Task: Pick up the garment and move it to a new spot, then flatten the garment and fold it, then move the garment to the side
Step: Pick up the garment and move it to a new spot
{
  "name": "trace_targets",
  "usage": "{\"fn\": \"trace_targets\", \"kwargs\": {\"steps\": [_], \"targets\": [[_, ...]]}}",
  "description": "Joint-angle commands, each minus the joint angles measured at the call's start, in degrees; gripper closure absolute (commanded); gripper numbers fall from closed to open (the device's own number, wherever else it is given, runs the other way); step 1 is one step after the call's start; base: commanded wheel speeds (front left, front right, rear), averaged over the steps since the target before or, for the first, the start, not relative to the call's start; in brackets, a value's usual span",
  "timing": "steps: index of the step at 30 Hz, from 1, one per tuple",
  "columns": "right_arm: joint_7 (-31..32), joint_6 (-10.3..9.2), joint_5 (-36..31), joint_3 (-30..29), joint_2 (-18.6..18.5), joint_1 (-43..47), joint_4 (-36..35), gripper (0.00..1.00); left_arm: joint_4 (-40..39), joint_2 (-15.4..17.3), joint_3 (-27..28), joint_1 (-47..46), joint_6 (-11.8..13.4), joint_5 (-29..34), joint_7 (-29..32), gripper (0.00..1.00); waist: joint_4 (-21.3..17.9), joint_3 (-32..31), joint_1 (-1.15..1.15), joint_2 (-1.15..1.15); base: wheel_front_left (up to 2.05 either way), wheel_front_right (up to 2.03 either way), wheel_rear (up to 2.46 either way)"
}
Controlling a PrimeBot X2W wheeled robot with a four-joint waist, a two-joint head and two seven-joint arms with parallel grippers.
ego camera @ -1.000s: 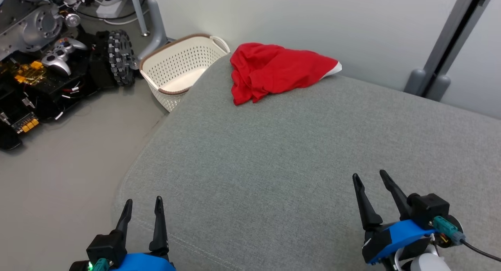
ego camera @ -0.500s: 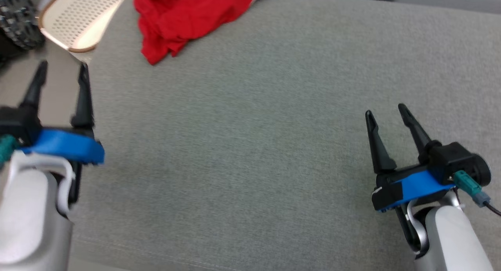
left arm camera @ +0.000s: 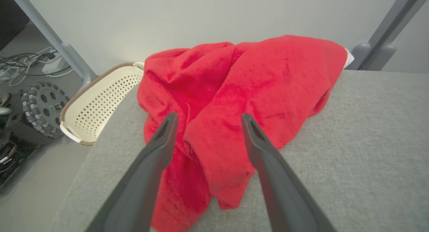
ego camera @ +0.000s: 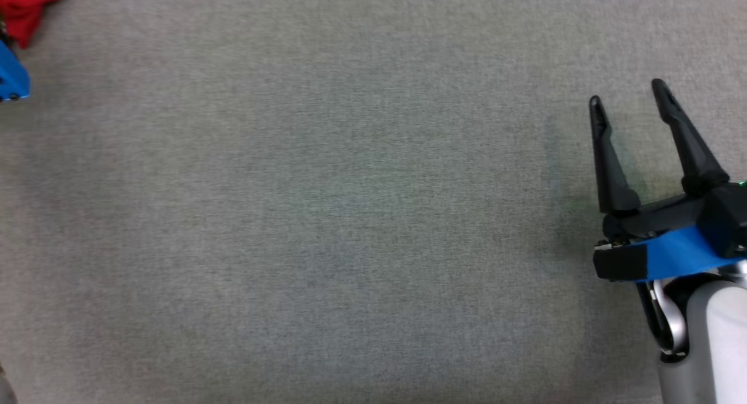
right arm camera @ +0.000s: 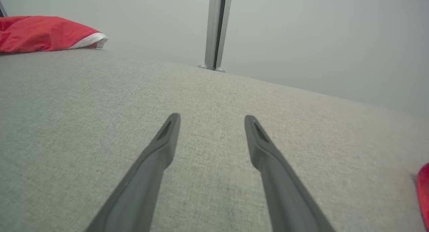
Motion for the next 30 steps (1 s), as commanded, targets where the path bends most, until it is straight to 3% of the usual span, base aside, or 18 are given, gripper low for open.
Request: {"fn": "trace_targets", "kwargs": {"steps": [1,5,6,7,8,9,15,22,30], "targets": [[0.06,0.01,-0.16,-0.29,-0.14,0.52,-0.86,0.00,1.19,0.47,0.38,-0.83,0.56,0.00,-0.01,0.00,-0.45,0.41,-0.02,-0.03,0.00,0.00,0.00],[-0.17,0.01,-0.03,-0.79,0.19,1.18,-2.25,0.00,6.12,0.29,0.06,-2.04,1.04,0.03,-0.45,0.00,-1.52,1.39,-0.02,-0.03,0.00,0.00,0.00],[-0.36,0.01,-0.05,-0.92,0.34,1.17,-2.37,0.00,7.16,0.25,-0.16,-2.23,1.07,0.15,-0.43,0.32,-1.64,1.44,-0.02,-0.03,0.00,0.00,0.00],[-0.57,0.01,0.02,-0.94,0.49,1.13,-2.38,0.00,8.17,0.21,-0.29,-2.51,1.05,0.16,-0.61,0.54,-1.78,1.42,-0.02,-0.03,0.00,0.00,0.00],[-0.76,0.01,0.18,-0.92,0.62,1.07,-2.23,0.00,9.08,0.01,-0.44,-2.68,1.07,0.08,-0.59,0.69,-1.89,1.33,-0.02,-0.03,0.00,0.00,0.00],[-1.07,0.01,0.35,-0.69,0.79,0.98,-2.07,0.00,10.05,-0.04,-0.67,-2.82,0.99,0.13,-0.56,1.00,-1.99,1.19,-0.02,-0.03,0.00,0.00,0.00],[-2.72,0.01,0.98,0.20,1.51,0.45,0.27,0.00,12.88,0.56,-1.94,-3.87,0.30,0.92,-3.76,1.00,-2.48,-1.49,-0.02,-0.03,0.00,0.00,0.00],[-5.40,0.01,1.94,-0.10,2.38,2.21,5.20,0.00,13.17,1.31,-5.67,-5.26,-1.29,2.81,-6.89,1.00,-3.40,-10.56,-0.02,-0.03,0.00,0.00,0.00],[-7.59,0.01,3.69,-1.11,2.96,6.12,10.76,0.00,7.47,-1.89,-15.53,-6.01,-2.47,2.06,-7.57,1.00,-4.48,-22.96,-0.02,-0.03,0.00,0.00,0.00]]}}
